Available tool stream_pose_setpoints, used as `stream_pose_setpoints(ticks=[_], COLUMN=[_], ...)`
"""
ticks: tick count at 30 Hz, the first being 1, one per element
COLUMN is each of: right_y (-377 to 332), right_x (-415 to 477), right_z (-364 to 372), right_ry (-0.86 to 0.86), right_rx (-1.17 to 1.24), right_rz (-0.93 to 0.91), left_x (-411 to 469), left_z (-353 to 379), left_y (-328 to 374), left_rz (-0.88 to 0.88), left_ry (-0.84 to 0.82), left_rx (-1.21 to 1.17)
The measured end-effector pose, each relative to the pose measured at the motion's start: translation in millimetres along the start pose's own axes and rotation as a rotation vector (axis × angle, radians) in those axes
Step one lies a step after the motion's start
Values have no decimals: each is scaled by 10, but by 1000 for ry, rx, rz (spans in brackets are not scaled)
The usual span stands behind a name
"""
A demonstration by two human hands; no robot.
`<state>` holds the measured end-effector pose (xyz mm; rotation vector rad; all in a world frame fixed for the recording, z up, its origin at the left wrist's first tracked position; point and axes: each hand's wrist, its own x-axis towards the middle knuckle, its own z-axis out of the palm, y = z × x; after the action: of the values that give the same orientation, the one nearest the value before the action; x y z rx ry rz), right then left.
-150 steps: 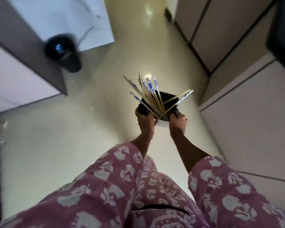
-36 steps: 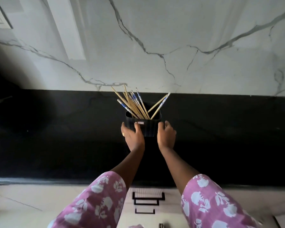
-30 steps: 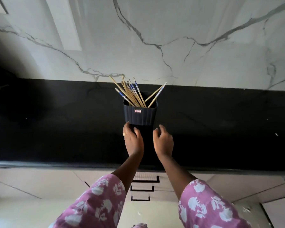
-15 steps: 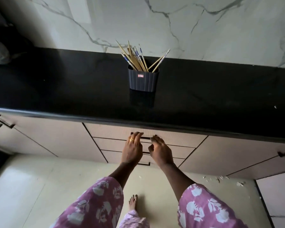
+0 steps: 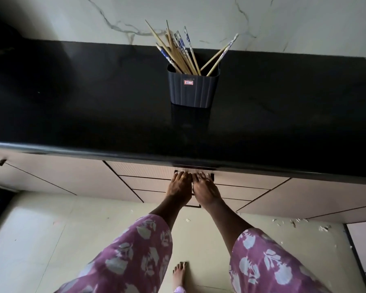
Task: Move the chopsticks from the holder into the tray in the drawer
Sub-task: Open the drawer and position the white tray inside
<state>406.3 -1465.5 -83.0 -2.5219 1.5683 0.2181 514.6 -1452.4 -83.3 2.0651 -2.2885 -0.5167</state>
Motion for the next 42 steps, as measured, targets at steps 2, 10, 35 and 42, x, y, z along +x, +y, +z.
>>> stream_pose_setpoints(ticks=[2,10,35,42], right_y=[-33,-143,-720,-877], right_x=[61,85,-1365,-1973], right_z=[64,105,356,461], right_ry=[7,54,156,66], right_rx=[33,175,130,159], right_rz=[24,200,201,150], left_x=[41,-8,-1516,-2260], left_z=[66,249,786,583], left_y=[-55,-19,217,349], left_rz=[9,-19,-67,-13], left_ry=[15,138,100,182], left_rx=[-35,-79,-8,-112])
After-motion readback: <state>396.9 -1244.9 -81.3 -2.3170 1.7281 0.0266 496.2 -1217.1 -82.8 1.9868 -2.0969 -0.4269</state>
